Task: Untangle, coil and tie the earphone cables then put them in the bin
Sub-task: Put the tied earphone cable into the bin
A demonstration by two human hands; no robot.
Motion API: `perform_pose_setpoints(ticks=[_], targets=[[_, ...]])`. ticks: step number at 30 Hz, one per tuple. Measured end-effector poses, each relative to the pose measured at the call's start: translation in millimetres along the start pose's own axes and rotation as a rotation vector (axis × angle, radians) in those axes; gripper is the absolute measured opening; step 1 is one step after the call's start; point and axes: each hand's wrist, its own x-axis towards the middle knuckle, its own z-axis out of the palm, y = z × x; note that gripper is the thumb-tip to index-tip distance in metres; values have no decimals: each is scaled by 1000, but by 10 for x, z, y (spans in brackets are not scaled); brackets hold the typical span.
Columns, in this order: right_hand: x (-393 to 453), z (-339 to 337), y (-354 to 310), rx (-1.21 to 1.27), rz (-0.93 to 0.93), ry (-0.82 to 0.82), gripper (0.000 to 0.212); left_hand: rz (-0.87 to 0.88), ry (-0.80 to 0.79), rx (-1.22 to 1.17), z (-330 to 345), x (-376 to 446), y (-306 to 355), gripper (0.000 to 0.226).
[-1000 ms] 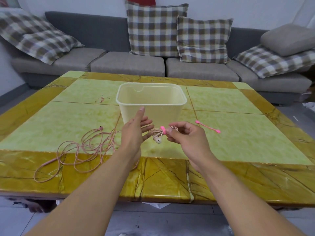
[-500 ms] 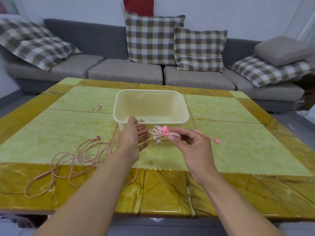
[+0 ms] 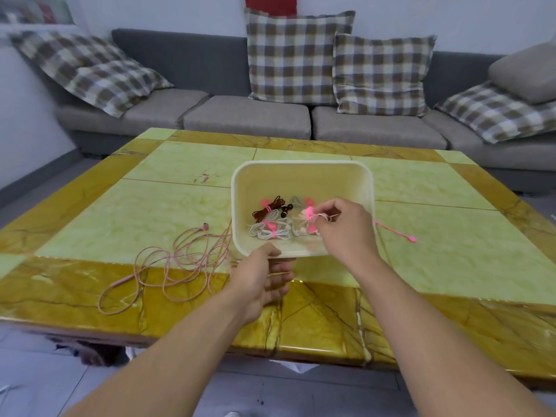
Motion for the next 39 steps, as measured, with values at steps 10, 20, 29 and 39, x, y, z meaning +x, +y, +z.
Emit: perform_pose_setpoints(ticks=[10,20,29,39], targets=[[376,287,104,-291,57,-149,18,97,54,-31,29,5,-12,22],[23,156,-16,-503,-393,216,17,433,91,-47,123,84,176,31],[130,330,84,-406,-374,34,49,800,583,631,-561,255,225,39],[378,681,29,-364,-341,-24,65,411,638,1185,-1354,429,166,50]])
